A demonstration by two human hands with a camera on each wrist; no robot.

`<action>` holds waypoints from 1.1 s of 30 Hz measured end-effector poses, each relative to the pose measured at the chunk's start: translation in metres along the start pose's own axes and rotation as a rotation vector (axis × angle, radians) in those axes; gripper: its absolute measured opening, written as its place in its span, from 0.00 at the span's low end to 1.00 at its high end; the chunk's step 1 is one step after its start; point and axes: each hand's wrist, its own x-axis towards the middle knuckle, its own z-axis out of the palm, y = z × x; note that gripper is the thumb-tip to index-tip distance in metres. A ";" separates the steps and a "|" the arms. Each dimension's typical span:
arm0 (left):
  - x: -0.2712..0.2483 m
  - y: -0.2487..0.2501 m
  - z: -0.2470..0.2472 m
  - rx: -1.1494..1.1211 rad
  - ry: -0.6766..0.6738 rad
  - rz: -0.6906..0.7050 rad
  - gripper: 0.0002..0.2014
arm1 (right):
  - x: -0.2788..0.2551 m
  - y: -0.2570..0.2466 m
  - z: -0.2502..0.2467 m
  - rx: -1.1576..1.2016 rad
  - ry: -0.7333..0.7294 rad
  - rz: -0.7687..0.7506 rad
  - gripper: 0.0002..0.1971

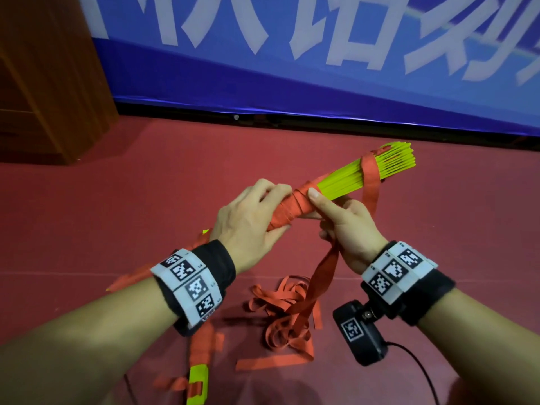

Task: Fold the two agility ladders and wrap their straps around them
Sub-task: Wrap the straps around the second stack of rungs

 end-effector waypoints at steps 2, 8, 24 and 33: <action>0.000 0.001 0.000 -0.013 0.043 0.022 0.24 | -0.001 -0.002 -0.001 -0.013 0.023 -0.010 0.20; 0.000 -0.001 0.000 -0.047 0.070 0.032 0.25 | -0.004 -0.004 -0.004 -0.146 0.029 -0.087 0.20; 0.004 -0.009 -0.010 -0.428 -0.052 -0.296 0.16 | -0.003 -0.001 -0.016 -0.273 -0.133 -0.165 0.13; 0.006 -0.010 -0.011 -0.700 -0.114 -0.352 0.12 | 0.002 0.001 -0.023 -0.274 -0.072 -0.199 0.06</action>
